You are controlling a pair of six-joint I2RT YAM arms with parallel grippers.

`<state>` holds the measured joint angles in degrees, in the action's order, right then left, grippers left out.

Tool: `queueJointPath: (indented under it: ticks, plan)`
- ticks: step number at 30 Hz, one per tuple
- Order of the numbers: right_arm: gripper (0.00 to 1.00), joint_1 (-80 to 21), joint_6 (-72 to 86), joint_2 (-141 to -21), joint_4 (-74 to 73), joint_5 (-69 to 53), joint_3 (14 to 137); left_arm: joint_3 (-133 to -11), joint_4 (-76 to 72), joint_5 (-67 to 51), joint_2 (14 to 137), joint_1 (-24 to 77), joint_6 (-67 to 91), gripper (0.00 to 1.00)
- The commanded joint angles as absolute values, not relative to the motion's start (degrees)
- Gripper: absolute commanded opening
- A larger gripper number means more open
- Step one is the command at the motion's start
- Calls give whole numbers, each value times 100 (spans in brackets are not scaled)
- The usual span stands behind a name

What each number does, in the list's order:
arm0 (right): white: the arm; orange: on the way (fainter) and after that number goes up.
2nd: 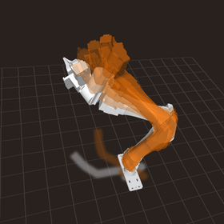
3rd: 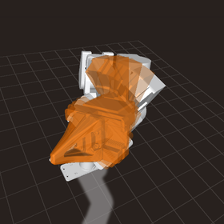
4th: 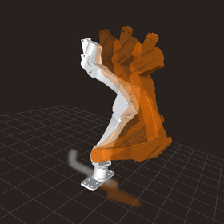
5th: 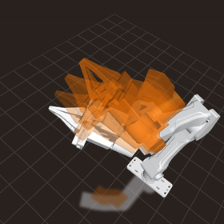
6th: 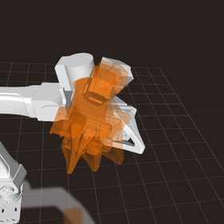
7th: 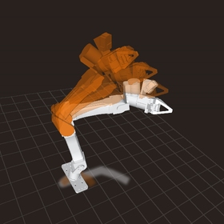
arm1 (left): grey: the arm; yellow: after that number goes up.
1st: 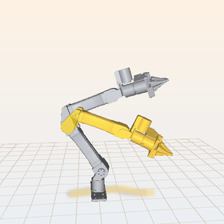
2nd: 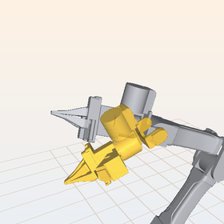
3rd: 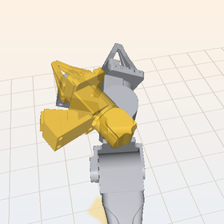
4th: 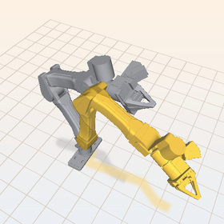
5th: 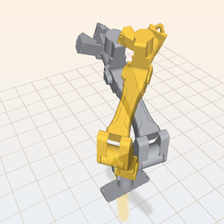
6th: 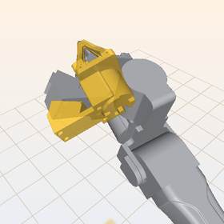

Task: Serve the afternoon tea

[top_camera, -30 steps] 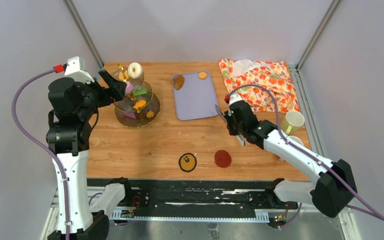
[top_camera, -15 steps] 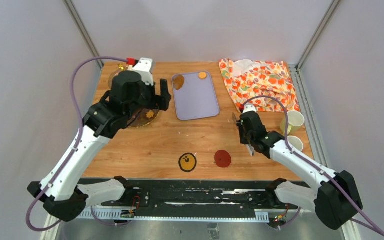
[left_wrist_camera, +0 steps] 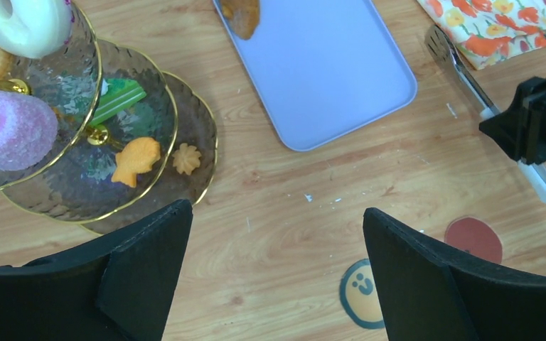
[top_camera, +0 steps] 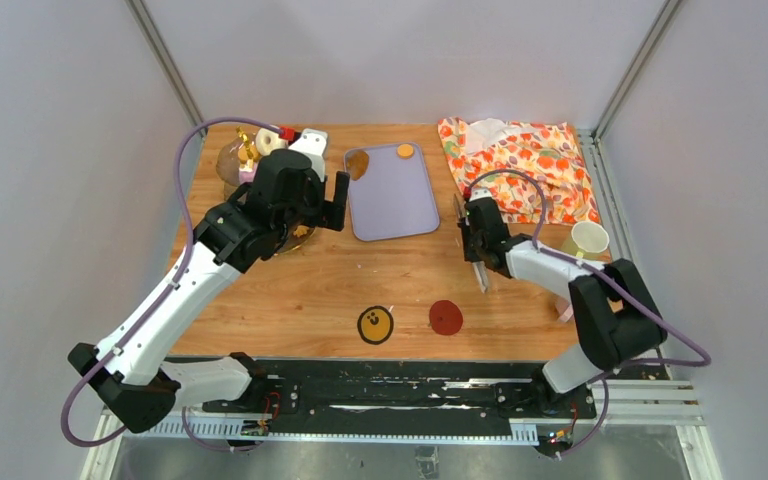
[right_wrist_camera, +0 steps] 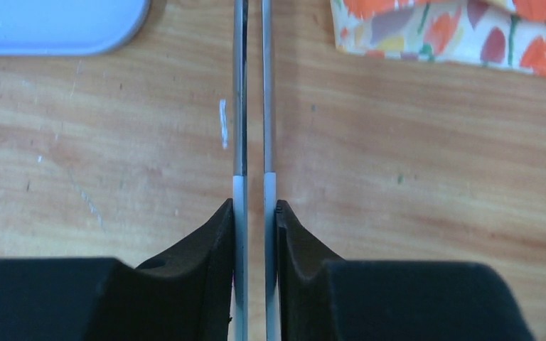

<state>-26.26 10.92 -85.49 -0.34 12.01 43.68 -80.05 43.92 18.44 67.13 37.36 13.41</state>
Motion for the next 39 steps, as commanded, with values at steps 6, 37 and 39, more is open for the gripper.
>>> queueJointPath:
  ticks: [6, 37, 39]
  plan:
    - [41, -2127, 633, -9364, 104, 429, 5085, -7955, 4229, 2002, 6713, 3771, 1184, 95]
    - [71, -832, 2918, -5773, -5147, 2687, 5821, -8265, 3550, 2727, 8045, 5083, 937, 98]
    - [71, -826, 3033, -5599, -5269, 2780, 5697, -8064, 3291, 2637, 7967, 5089, 980, 98]
